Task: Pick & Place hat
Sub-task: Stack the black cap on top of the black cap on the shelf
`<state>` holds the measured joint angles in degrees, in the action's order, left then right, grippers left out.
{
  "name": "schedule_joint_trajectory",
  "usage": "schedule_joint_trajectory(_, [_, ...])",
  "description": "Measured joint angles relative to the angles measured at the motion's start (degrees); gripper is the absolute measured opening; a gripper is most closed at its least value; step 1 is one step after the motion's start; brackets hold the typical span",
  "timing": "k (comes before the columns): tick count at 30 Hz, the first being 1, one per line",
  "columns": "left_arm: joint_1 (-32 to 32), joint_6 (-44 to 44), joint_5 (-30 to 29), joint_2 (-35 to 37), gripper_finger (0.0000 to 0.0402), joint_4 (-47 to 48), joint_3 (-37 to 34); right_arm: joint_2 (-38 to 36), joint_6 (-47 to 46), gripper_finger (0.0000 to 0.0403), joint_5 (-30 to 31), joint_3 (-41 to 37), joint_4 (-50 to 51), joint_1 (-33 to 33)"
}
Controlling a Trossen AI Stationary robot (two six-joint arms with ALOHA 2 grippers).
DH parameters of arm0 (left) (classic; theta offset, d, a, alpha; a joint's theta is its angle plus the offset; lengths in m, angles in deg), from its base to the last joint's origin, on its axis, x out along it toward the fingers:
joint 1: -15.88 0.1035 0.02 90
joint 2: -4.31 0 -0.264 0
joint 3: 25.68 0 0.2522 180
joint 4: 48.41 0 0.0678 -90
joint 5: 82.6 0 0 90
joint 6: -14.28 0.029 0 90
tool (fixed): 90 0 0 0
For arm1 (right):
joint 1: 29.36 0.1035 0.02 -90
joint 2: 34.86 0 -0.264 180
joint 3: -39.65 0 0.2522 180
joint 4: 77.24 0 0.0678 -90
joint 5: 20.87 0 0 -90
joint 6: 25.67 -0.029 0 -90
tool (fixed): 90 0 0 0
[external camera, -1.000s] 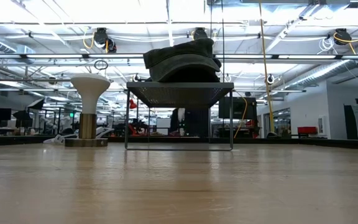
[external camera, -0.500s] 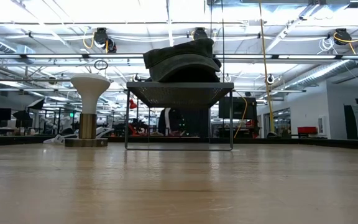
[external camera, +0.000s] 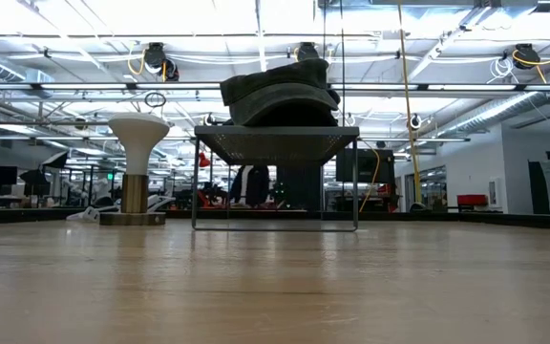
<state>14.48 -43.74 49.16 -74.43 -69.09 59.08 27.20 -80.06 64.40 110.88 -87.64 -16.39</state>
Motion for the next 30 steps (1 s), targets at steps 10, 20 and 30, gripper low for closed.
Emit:
schedule_joint_trajectory(10, [3.7, -3.1, 1.3, 1.3, 0.0053, 0.4, 0.1, -4.0, 0.2, 0.0114, -2.8, 0.0, 7.9, 0.0])
schedule_joint_trajectory(20, [7.6, 16.0, 2.4, 0.8, 0.0053, 48.8, 18.8, -14.4, 9.4, 0.0161, 2.0, 0.0, 21.9, 0.3])
schedule_joint_trajectory(30, [12.3, 24.0, -3.0, -2.2, 0.0053, 68.5, 33.0, -23.9, 24.2, 0.0148, 3.2, 0.0, 26.9, 0.2])
